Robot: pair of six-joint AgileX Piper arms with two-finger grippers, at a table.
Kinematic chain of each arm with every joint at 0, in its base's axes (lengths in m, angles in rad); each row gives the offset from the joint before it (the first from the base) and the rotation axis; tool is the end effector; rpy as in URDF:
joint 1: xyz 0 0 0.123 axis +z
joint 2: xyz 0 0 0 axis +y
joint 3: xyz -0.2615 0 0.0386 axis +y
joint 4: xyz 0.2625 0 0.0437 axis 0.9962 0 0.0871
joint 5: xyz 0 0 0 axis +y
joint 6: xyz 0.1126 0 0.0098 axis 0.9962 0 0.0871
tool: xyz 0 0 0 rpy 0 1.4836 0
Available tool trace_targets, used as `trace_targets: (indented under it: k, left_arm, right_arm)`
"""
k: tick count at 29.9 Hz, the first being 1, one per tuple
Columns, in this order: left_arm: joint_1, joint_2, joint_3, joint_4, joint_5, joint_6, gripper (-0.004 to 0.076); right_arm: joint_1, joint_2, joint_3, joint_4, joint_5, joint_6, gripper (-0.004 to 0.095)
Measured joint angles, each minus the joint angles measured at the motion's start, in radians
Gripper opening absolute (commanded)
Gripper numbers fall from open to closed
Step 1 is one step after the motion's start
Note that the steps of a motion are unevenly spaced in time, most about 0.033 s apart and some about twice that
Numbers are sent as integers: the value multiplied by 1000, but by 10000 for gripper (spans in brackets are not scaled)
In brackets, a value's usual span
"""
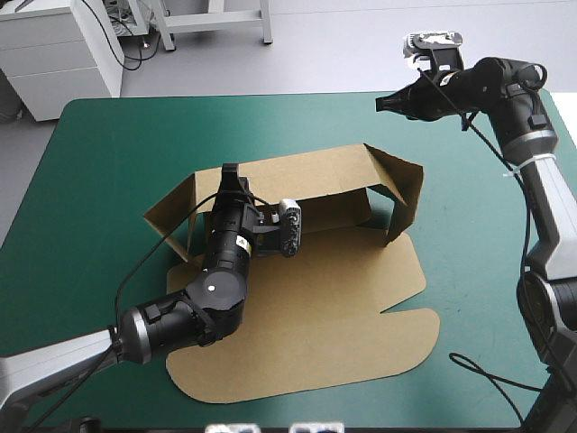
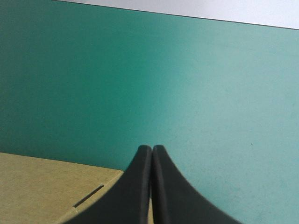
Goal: Fold the box
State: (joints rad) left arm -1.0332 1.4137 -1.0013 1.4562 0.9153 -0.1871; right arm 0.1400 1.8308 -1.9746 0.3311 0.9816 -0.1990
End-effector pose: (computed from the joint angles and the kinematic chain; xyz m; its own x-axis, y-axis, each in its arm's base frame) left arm 0.2389 -0.2269 0.2904 0.0734 0.9973 0.0089 0.2793 -0.0291 0.9598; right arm 0.4309 0.0916 0.3745 -0.6528 -0.1020 -0.7506 -0.3415 0.9241 0.1714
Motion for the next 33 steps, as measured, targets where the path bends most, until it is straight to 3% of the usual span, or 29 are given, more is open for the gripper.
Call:
trace_targets:
  k: [14, 33]
  left_arm:
    - [225, 47, 0, 169, -264, 3, -8]
    - [253, 174, -2, 277, -215, -71, -8]
  right_arm:
    - [0, 0, 0, 0, 11, 17, -18]
    - [0, 103, -3, 0, 58, 17, -18]
